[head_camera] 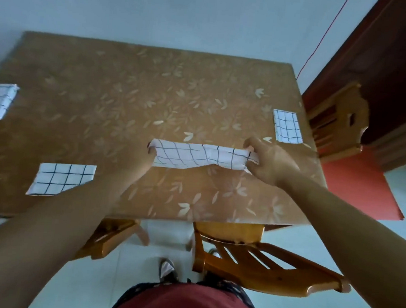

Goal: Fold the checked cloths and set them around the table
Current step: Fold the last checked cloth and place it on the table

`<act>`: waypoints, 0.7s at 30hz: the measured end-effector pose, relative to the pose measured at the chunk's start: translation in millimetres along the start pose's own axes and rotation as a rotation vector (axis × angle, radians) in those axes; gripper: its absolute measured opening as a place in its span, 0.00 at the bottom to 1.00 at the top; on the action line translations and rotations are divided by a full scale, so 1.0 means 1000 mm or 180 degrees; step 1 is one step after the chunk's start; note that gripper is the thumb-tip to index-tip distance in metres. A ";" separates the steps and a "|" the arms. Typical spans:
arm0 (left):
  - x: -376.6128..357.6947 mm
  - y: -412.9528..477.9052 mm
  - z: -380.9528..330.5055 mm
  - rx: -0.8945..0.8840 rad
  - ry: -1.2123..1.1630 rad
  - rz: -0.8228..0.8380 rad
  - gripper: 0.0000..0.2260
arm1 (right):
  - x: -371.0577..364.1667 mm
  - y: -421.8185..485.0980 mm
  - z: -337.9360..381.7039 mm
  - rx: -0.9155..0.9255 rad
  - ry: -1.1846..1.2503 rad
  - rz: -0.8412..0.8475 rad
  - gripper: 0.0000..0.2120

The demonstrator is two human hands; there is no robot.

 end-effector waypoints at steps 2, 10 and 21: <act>0.022 0.022 0.004 -0.0323 -0.0249 -0.0138 0.10 | 0.013 0.000 -0.005 -0.0120 -0.0235 -0.0021 0.16; 0.101 0.043 -0.024 -0.0670 -0.0610 -0.0377 0.08 | 0.055 0.005 -0.014 -0.0869 -0.0123 -0.0773 0.09; 0.109 0.003 -0.047 -0.0408 -0.0848 -0.0290 0.12 | 0.064 0.007 0.037 -0.0826 0.0334 -0.0662 0.17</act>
Point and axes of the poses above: each hand's wrist, its own y-axis towards the middle knuckle, its own x-axis out of the back of the hand, z = x × y, the point moved 2 cm from there along y, towards the middle knuckle, and after that the axes turned 4 degrees about -y, right-handed, at the moved point
